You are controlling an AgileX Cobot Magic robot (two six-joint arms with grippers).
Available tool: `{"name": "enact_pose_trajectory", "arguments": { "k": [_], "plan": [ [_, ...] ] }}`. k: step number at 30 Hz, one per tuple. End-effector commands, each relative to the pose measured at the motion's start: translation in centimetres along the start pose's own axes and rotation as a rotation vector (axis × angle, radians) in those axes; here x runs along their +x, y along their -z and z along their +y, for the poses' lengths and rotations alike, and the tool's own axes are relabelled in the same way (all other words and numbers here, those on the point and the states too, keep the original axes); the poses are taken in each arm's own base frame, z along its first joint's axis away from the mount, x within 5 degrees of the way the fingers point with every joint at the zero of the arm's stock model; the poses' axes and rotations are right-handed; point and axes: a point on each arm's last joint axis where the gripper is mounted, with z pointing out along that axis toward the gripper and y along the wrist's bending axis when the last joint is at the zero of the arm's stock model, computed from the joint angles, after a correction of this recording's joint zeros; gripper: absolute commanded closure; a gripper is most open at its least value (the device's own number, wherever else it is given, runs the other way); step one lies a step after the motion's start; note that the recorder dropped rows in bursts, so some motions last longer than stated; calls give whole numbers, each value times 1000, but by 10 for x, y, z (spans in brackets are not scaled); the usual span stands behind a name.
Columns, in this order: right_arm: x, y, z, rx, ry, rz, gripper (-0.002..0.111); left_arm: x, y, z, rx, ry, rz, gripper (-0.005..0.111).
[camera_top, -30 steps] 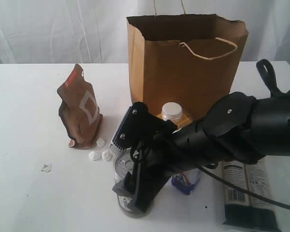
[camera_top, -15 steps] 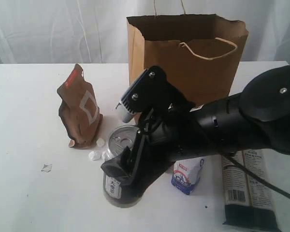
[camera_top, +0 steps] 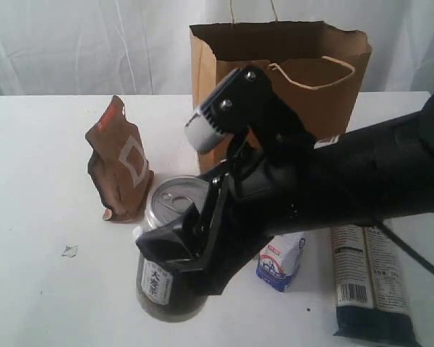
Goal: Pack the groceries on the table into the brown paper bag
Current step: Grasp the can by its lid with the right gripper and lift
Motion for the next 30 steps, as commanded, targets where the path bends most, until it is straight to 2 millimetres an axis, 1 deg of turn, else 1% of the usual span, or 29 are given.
{"name": "enact_pose_trajectory", "arguments": {
  "k": [1,4,7,9,16,20,23,26,30],
  "plan": [
    [-26,22,8,8,9,-115,108,0,0,4,-39,-44,-11,107],
    [-35,30,12,-5,8,-146,108,0,1,4,-46,-54,-14,107],
    [-43,36,16,-22,-35,-172,108,0,1,4,-46,-54,-14,107],
    [-53,44,18,-21,-31,-206,108,0,1,4,-46,-54,-14,107],
    [-99,77,25,20,31,-386,108,0,1,4,-45,-52,-13,107],
    [-128,99,27,83,58,-517,108,0,1,4,-44,-52,-15,107],
    [-145,114,26,146,66,-616,108,0,1,4,-44,-52,-15,107],
    [-157,128,23,214,64,-701,108,0,1,4,-44,-52,-15,107],
    [-166,142,14,304,72,-766,108,0,1,4,-44,-52,-15,107]
  ]
}}
